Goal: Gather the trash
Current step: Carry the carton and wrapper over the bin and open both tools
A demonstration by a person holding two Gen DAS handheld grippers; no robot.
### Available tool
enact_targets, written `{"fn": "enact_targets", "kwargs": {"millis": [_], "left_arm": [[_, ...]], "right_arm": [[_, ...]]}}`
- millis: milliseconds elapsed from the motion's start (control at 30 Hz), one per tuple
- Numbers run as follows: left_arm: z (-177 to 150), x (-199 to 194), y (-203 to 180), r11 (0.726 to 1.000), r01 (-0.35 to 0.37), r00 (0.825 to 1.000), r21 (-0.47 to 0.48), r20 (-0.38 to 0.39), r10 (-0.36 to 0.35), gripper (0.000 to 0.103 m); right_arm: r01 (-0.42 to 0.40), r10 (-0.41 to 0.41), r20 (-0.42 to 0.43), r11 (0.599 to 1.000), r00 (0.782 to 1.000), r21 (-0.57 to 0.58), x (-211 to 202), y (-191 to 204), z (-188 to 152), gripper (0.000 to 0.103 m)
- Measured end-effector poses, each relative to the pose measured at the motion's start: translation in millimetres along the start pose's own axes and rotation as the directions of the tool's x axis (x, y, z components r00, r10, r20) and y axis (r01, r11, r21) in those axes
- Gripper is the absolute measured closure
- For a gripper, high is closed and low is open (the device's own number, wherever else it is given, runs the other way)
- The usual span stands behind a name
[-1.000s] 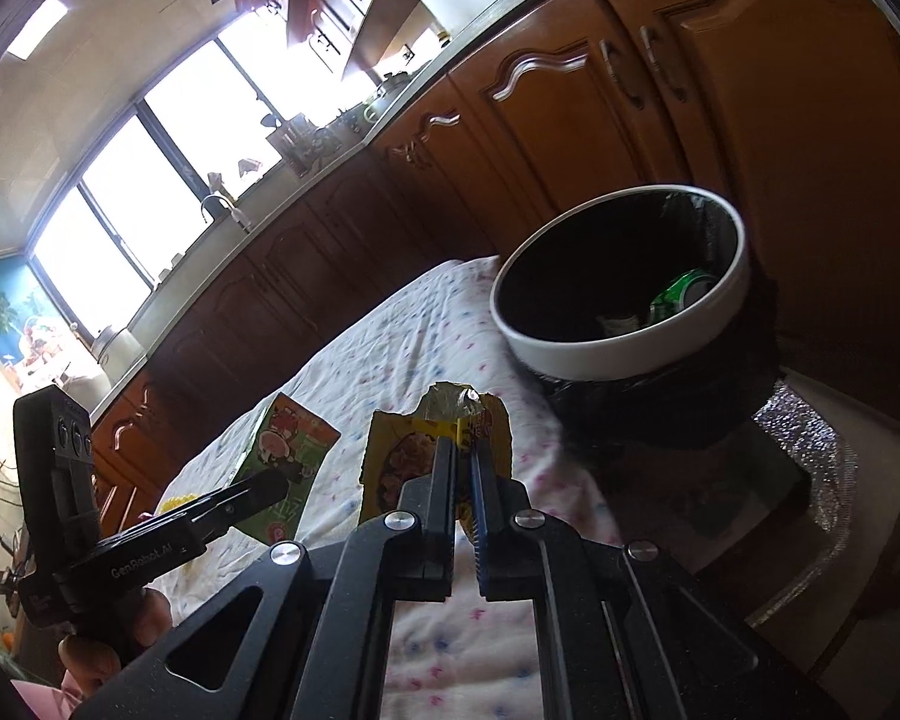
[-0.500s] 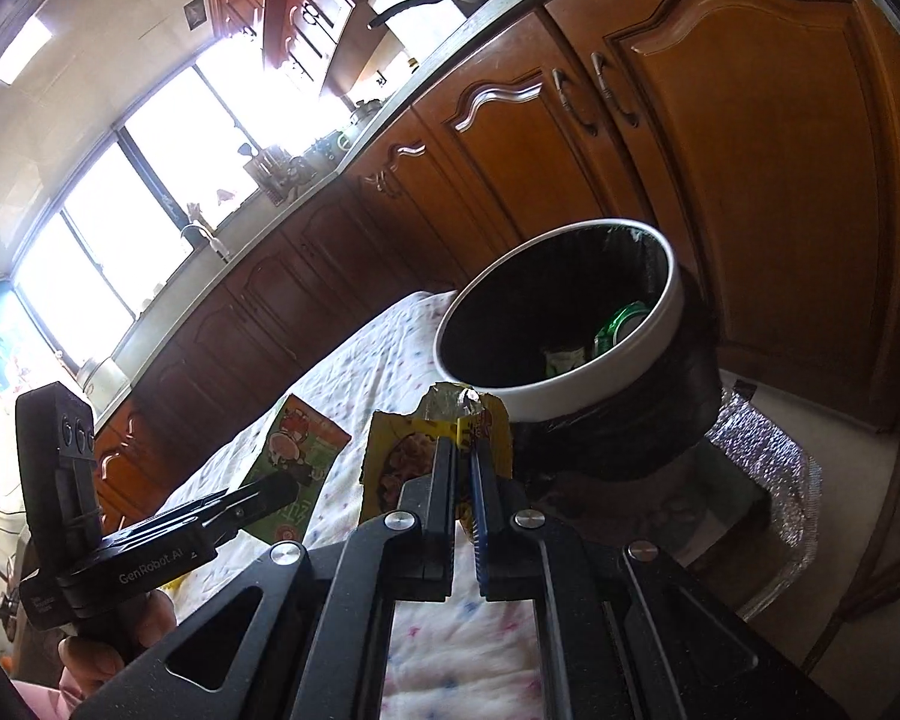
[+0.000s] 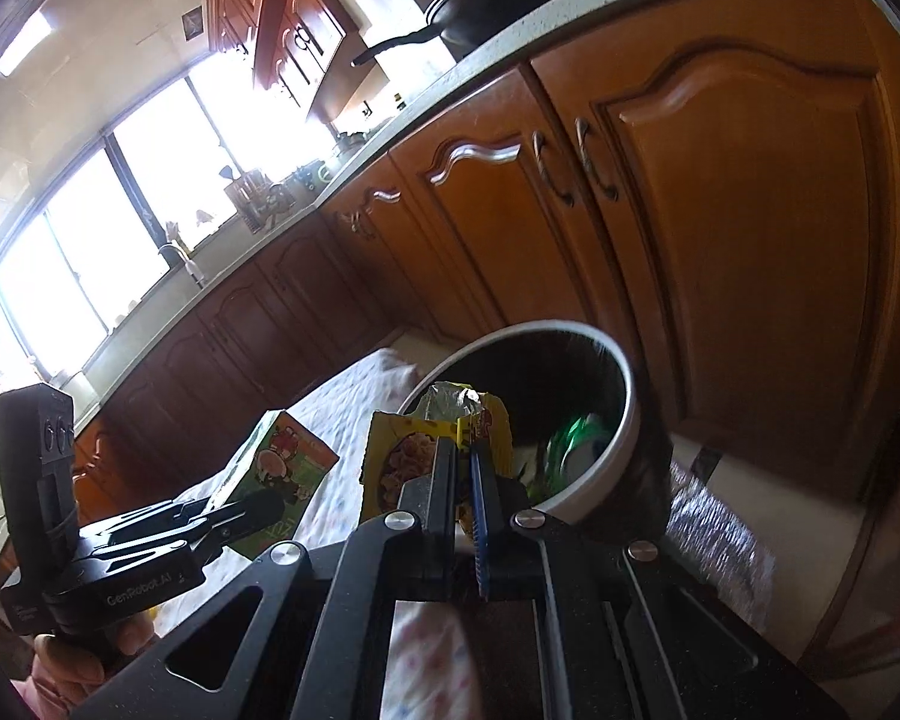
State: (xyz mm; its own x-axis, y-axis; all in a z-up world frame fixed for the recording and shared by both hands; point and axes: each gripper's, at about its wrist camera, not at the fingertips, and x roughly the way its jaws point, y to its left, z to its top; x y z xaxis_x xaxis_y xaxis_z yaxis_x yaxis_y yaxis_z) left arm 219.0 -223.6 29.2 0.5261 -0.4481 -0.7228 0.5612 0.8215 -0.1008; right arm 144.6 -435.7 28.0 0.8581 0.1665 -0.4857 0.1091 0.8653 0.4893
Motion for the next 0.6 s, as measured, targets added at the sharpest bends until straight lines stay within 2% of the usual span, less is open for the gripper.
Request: {"fn": "enact_targets", "kwargs": {"millis": [300,600], "left_arm": [[47.6,42.2,-15.6,0.999,-0.004,0.999,0.054,-0.041,0.006,0.074],[58.6,87.2,-16.6,0.998,-0.025,0.993,0.049,-0.114,0.031,0.074]], "right_arm": [[0.062,-0.062,-0.041,0.998,0.997,-0.008,35.7,-17.0,22.9,0.098],[0.081,-0.084,-0.103,0.996,0.991,-0.038,60.5,-20.4,19.7,0.098]]}}
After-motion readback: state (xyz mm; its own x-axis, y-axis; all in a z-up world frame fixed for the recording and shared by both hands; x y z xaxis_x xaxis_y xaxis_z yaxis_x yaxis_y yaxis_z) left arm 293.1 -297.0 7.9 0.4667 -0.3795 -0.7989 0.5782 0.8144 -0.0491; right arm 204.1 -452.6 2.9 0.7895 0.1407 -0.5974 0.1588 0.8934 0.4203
